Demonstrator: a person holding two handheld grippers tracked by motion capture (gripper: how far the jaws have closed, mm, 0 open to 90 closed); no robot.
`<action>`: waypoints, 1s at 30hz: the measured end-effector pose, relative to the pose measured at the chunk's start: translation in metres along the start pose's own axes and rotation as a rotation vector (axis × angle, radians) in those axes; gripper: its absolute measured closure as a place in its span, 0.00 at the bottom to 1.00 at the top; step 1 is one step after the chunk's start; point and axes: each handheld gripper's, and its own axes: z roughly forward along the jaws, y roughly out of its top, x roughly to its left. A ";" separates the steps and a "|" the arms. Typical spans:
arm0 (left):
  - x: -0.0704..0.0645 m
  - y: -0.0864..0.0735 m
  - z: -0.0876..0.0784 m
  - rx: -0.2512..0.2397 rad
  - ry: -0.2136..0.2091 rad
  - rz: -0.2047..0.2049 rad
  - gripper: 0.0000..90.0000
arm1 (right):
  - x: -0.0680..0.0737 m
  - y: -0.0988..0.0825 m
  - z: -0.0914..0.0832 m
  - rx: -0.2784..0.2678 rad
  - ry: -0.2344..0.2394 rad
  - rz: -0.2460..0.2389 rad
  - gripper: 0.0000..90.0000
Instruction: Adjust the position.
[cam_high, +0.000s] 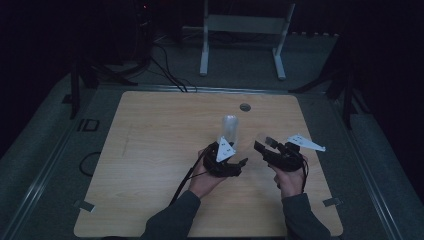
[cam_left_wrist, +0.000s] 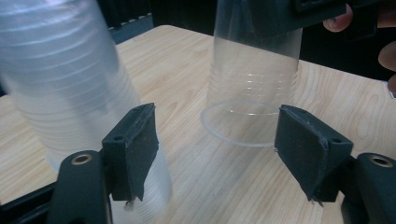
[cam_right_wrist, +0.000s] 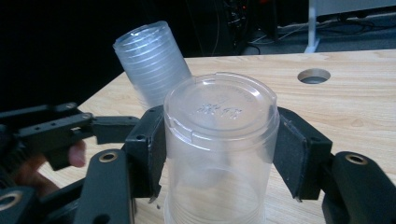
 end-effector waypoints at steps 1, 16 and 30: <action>0.000 0.000 0.000 0.000 0.000 0.000 0.31 | 0.000 0.000 0.000 -0.001 0.001 -0.001 0.45; -0.008 0.007 0.014 0.004 -0.038 0.000 0.25 | 0.000 -0.004 0.003 -0.005 0.043 0.049 0.45; -0.013 0.009 0.025 0.013 -0.034 0.010 0.23 | -0.003 -0.004 0.001 -0.010 0.089 0.100 0.45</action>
